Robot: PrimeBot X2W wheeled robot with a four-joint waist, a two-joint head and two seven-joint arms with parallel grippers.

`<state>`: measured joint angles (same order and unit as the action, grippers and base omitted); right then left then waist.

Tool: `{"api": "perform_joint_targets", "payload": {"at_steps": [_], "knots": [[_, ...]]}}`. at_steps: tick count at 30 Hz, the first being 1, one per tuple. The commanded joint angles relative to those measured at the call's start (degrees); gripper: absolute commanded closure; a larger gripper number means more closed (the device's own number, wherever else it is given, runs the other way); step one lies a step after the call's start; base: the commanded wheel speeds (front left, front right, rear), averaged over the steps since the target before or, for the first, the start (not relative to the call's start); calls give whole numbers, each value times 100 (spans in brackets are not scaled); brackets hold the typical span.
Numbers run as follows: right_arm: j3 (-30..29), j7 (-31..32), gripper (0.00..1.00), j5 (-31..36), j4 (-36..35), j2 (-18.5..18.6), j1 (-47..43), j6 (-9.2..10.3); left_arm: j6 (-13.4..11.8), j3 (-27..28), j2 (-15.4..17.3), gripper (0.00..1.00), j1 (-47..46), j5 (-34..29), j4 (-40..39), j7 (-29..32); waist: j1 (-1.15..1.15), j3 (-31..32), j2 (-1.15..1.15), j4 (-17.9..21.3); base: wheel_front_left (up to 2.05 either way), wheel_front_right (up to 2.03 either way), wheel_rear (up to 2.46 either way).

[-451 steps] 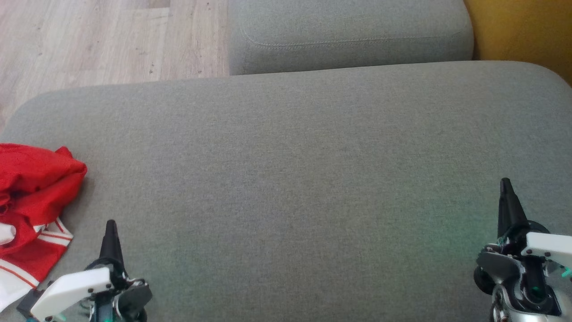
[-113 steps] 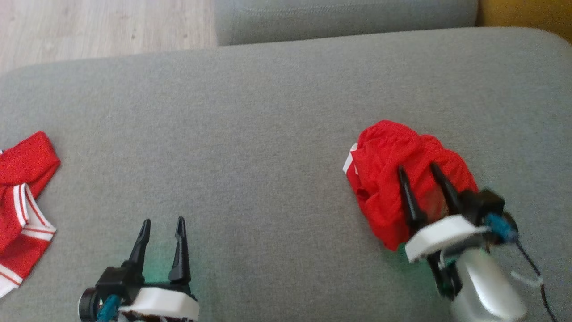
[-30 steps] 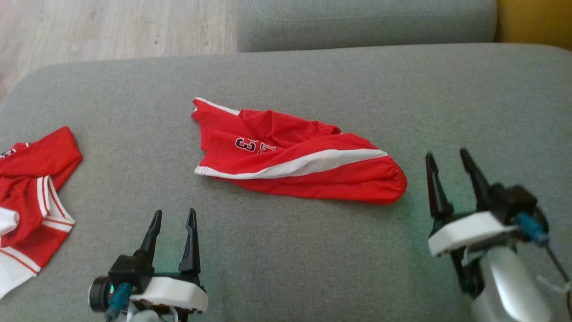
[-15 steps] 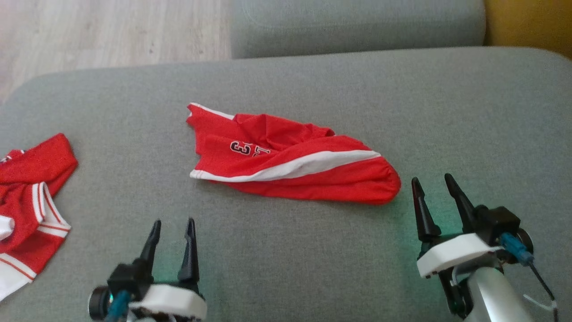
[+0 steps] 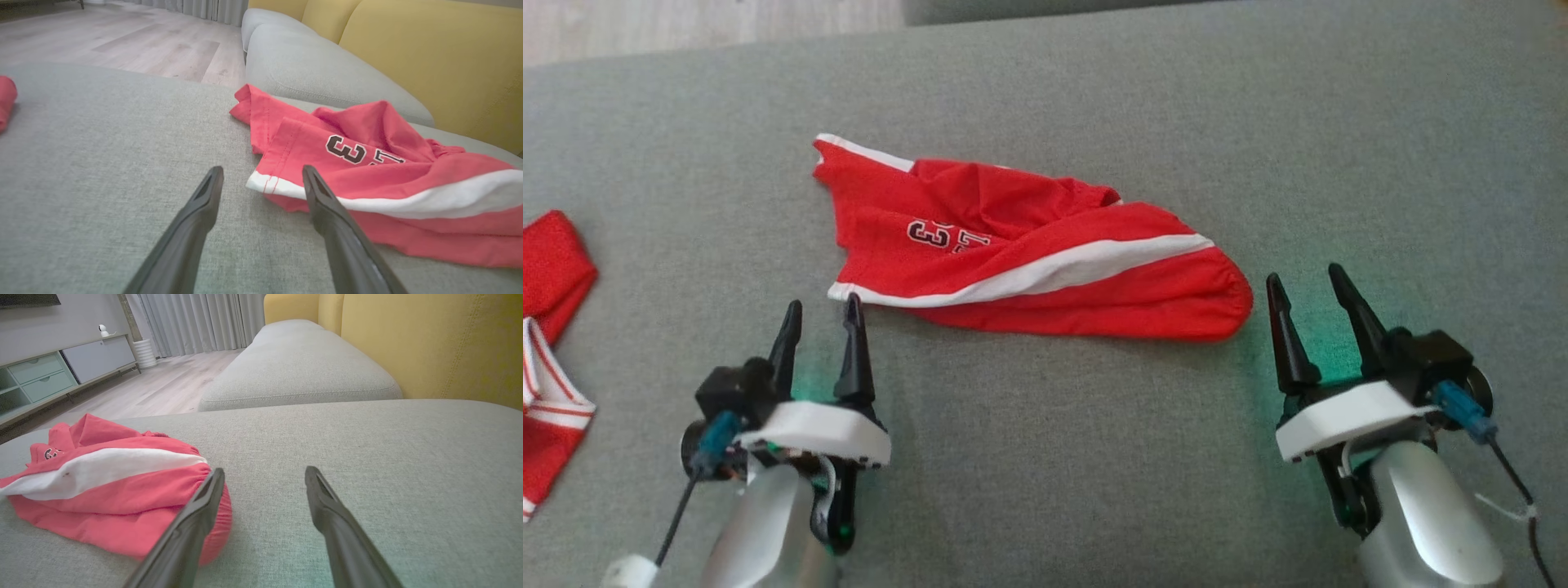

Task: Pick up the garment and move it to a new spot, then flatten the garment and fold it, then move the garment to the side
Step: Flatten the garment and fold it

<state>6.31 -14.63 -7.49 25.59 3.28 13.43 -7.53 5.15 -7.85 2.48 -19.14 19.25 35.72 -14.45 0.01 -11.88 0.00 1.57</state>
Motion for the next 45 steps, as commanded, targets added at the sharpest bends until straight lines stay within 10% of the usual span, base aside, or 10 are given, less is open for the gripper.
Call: {"api": "perform_joint_targets", "payload": {"at_steps": [1,17,20,34,45], "knots": [[147,-37,0,29,-221,27,226,4,23,192,40,0,-320,32,-21,-55,-1,-116,0,64,0,0,0],[176,-37,0,12,-210,18,364,4,143,-45,40,3,-727,179,942,-55,-1,-310,0,210,0,0,0],[155,-37,0,23,-198,15,347,4,160,-196,40,100,-721,320,1065,-55,-1,-286,0,194,0,0,0],[421,-37,0,-399,-336,11,229,4,-146,101,40,100,142,210,-244,-55,-1,96,0,-334,0,0,0],[2644,-37,0,-2528,-221,818,458,4,-248,245,40,100,573,177,-388,-55,-1,168,0,-491,0,0,0]]}}
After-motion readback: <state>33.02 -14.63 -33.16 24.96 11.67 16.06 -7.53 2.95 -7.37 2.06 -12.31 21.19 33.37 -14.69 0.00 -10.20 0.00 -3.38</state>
